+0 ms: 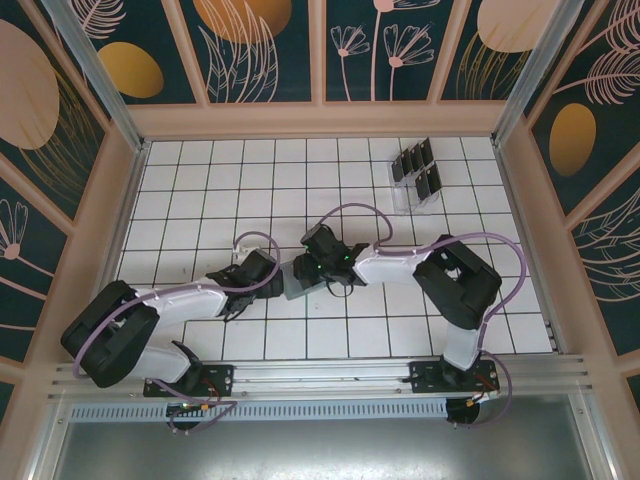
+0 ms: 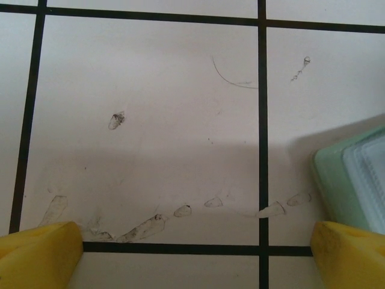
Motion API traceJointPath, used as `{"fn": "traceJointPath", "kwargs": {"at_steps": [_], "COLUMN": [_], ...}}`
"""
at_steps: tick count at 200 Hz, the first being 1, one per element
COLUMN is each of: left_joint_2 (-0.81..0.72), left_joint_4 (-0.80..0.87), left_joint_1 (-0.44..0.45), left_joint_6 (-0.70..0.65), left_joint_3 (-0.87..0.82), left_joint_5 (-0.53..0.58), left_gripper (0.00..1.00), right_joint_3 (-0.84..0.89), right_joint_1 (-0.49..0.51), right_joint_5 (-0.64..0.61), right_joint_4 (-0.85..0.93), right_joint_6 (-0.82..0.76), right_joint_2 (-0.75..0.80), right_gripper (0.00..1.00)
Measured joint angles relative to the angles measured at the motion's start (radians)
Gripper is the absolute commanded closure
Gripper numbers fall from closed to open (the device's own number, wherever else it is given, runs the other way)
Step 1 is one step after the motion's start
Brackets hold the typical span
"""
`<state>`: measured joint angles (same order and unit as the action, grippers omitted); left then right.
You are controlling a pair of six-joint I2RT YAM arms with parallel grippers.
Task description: Put the credit cards into the card holder
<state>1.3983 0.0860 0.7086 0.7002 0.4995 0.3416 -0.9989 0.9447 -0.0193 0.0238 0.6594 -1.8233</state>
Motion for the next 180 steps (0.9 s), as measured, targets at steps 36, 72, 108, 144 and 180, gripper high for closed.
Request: {"fn": "traceJointPath", "kwargs": {"at_steps": [36, 72, 108, 144, 180], "left_joint_2": [0.018, 0.054, 0.088, 0.123, 0.096], "left_joint_4": [0.000, 0.010, 0.031, 0.015, 0.015], "left_joint_1": [0.000, 0.001, -0.009, -0.059, -0.081], "left_joint_6": [0.000, -0.001, -0.026, -0.077, -0.107], "left_joint_3": [0.012, 0.041, 0.082, 0.127, 0.154], "left_joint_5": [0.011, 0.027, 0.023, 0.008, 0.015], "left_gripper": [0.01, 0.01, 0.01, 0.01, 0.01], "right_joint_3": [-0.022, -0.021, -0.014, -0.014, -0.014], "right_joint_1": [0.032, 0.019, -0.011, -0.016, -0.016], "right_joint_5": [-0.048, -0.097, -0.119, -0.112, -0.090], "right_joint_4": [0.062, 0.114, 0.141, 0.138, 0.125], "right_joint_6": [0.001, 0.001, 0.001, 0.001, 0.002], "right_joint_2": [-0.002, 0.021, 0.093, 0.117, 0.111], "right_gripper": [0.44, 0.43, 0.44, 0.45, 0.45]}}
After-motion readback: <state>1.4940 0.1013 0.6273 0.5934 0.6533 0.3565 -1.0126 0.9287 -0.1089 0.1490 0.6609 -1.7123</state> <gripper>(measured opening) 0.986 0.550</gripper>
